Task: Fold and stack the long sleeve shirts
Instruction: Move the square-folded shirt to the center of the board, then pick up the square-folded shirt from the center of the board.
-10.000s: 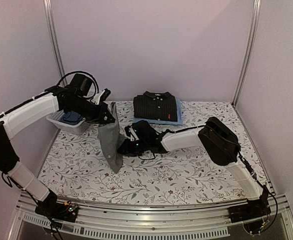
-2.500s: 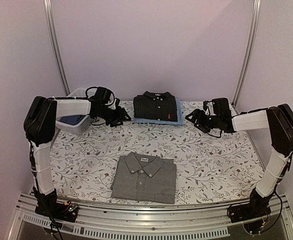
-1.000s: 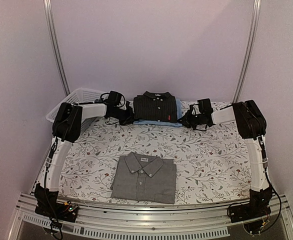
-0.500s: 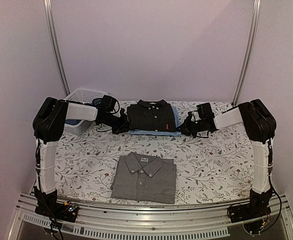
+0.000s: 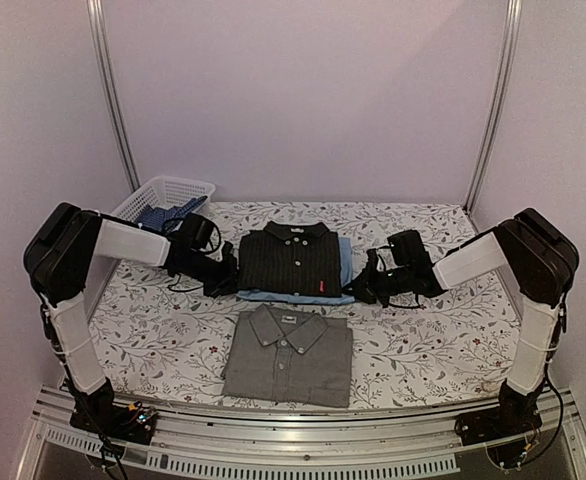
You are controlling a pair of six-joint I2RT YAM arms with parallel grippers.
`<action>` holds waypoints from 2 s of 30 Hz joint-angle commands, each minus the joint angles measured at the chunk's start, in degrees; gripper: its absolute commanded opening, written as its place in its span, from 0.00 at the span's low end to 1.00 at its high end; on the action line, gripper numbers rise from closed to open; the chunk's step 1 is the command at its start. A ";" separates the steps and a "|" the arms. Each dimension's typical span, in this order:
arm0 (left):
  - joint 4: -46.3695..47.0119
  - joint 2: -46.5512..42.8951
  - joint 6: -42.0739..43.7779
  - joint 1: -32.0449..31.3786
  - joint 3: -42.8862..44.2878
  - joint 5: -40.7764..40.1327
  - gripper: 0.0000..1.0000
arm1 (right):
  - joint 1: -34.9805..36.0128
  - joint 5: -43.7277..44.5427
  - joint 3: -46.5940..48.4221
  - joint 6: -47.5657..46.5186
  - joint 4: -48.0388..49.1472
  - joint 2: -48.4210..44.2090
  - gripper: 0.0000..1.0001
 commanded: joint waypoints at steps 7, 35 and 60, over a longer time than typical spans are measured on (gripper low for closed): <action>-2.62 -6.55 4.66 -0.14 -0.76 -4.68 0.48 | 0.15 2.24 -1.47 -4.59 -2.90 -6.91 0.42; -9.70 -32.85 4.62 -7.96 -24.67 -1.85 0.73 | 15.13 10.97 -18.15 -5.19 -21.79 -30.02 0.86; -3.74 -22.44 -1.38 -20.70 -24.43 -2.80 0.50 | 22.39 9.34 -15.05 0.64 -11.00 -14.64 0.74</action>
